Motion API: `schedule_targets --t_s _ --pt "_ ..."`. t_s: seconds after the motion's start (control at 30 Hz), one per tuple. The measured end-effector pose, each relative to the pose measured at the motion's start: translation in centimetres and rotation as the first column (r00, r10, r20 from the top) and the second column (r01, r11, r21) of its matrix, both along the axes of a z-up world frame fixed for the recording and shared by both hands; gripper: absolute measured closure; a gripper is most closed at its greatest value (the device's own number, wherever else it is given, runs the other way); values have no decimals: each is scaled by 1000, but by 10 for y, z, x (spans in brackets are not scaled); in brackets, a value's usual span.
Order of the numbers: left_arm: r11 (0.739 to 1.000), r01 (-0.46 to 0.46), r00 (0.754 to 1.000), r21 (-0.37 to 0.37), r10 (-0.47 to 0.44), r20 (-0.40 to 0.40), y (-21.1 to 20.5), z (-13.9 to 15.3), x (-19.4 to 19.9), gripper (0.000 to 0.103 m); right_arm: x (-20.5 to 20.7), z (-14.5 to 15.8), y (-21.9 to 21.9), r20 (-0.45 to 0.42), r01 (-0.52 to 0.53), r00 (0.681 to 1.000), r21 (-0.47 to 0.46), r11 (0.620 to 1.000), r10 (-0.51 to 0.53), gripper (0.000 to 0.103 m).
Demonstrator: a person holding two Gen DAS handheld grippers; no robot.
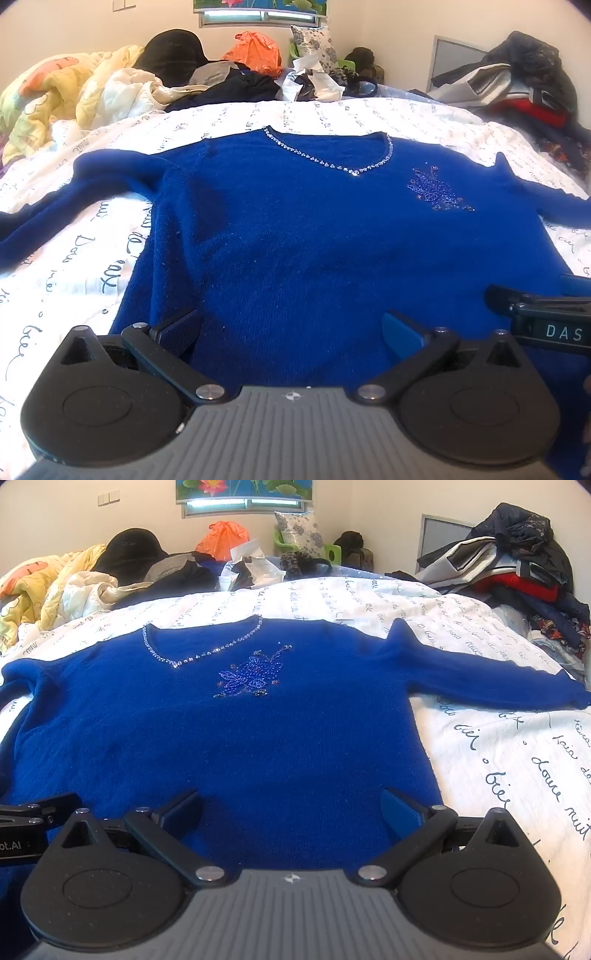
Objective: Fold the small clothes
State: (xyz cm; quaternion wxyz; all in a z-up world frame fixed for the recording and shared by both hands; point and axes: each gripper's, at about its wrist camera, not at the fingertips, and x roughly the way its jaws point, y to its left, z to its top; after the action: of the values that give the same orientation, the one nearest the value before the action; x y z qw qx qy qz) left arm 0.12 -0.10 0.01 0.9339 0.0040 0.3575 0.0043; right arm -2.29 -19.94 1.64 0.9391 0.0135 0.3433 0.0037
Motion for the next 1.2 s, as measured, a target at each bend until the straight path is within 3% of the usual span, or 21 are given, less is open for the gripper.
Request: schedule_targets --t_s 1.2 --pt "1000 6 1000 -8 -6 15 -2 2 -5 0 0 0 0 -1 -3 1000 2 1000 3 0"
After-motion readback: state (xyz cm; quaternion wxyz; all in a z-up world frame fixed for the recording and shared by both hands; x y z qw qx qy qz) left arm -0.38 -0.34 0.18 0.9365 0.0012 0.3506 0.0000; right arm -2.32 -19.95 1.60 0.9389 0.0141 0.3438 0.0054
